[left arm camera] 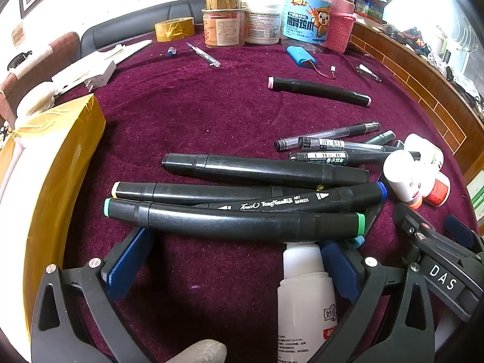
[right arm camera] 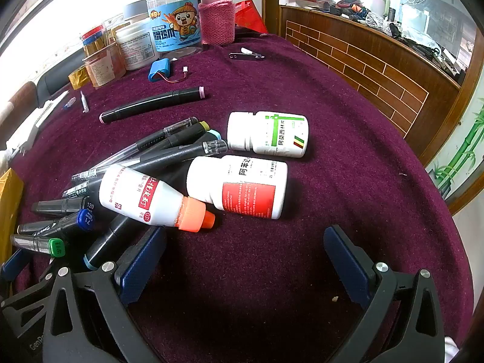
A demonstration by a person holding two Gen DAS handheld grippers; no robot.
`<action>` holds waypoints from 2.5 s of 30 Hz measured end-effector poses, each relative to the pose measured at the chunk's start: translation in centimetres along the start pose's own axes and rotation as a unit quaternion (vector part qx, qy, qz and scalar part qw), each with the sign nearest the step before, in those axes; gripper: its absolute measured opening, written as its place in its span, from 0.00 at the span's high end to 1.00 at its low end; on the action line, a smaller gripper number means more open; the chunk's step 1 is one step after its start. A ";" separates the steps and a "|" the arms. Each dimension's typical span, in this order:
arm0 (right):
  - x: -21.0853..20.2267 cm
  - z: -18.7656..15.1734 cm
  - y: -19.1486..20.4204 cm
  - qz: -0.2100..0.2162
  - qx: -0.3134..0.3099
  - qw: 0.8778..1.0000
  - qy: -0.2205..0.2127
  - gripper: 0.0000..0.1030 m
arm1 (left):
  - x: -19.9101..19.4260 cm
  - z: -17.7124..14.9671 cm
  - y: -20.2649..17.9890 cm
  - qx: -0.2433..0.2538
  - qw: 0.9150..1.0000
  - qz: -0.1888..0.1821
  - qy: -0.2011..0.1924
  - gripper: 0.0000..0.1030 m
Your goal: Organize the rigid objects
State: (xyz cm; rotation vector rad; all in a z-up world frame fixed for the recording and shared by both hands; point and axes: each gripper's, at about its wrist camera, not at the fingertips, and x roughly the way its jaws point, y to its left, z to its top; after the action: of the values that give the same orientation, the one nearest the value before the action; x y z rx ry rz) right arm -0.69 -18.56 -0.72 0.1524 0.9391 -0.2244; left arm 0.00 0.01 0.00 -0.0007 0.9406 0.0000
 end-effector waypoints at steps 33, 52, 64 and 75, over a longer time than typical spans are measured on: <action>0.0 0.0 0.0 0.000 0.000 1.000 0.000 0.01 | -1.1 -1.4 0.9 0.029 0.999 -0.018 0.020 0.00; 0.0 0.0 0.0 0.000 0.000 1.000 0.000 0.01 | -1.7 -2.0 0.9 0.024 0.999 -0.020 0.006 0.00; 0.0 0.0 0.0 0.000 0.000 1.000 0.000 0.01 | -1.7 -2.0 0.9 0.022 1.000 -0.018 0.007 0.00; 0.0 0.0 0.1 0.000 0.000 1.000 0.000 0.01 | -2.1 -2.5 1.0 0.051 0.998 -0.032 0.027 0.00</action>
State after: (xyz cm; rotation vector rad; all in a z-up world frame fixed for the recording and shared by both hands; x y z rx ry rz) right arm -0.62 -18.51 -0.72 0.1531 0.9390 -0.2251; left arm -3.24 0.97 0.28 0.0646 0.9940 -0.1075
